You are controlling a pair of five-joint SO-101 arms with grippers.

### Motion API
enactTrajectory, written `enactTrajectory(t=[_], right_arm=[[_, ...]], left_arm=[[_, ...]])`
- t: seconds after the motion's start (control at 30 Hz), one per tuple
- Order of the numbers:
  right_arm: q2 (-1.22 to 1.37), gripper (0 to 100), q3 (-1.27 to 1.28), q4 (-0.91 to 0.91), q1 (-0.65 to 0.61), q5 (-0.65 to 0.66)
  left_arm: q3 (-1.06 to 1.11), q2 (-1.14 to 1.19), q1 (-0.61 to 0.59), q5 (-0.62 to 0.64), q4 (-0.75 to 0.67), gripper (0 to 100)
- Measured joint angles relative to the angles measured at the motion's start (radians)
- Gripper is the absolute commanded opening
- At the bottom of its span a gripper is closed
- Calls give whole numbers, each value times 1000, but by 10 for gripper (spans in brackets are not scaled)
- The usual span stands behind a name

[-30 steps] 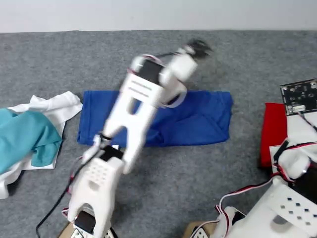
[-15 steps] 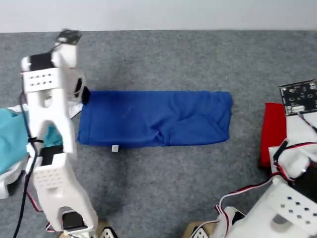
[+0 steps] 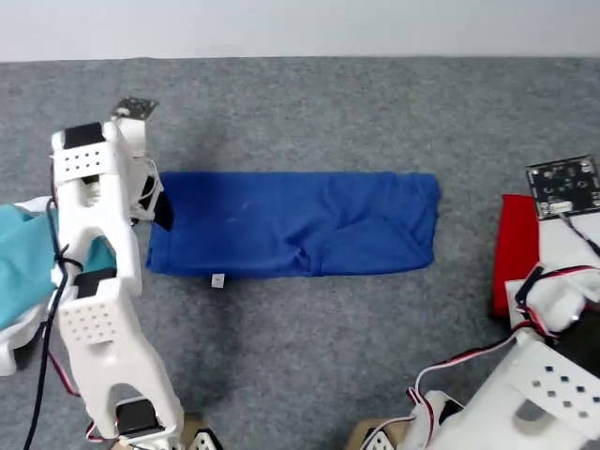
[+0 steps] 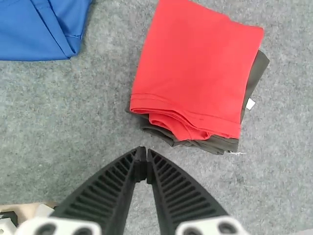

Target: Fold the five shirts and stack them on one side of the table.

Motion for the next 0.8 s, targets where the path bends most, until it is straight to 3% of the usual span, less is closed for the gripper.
enactTrajectory(t=[0.4,0.67,0.8], right_arm=[[0,10,0,0,0,0],[0,10,0,-2,0,0],[0,10,0,-2,0,0]], left_arm=[[-270,282,0,-8,43,204],[-477,414,46,-8,124,19],[-508,427,58,-6,124,6]])
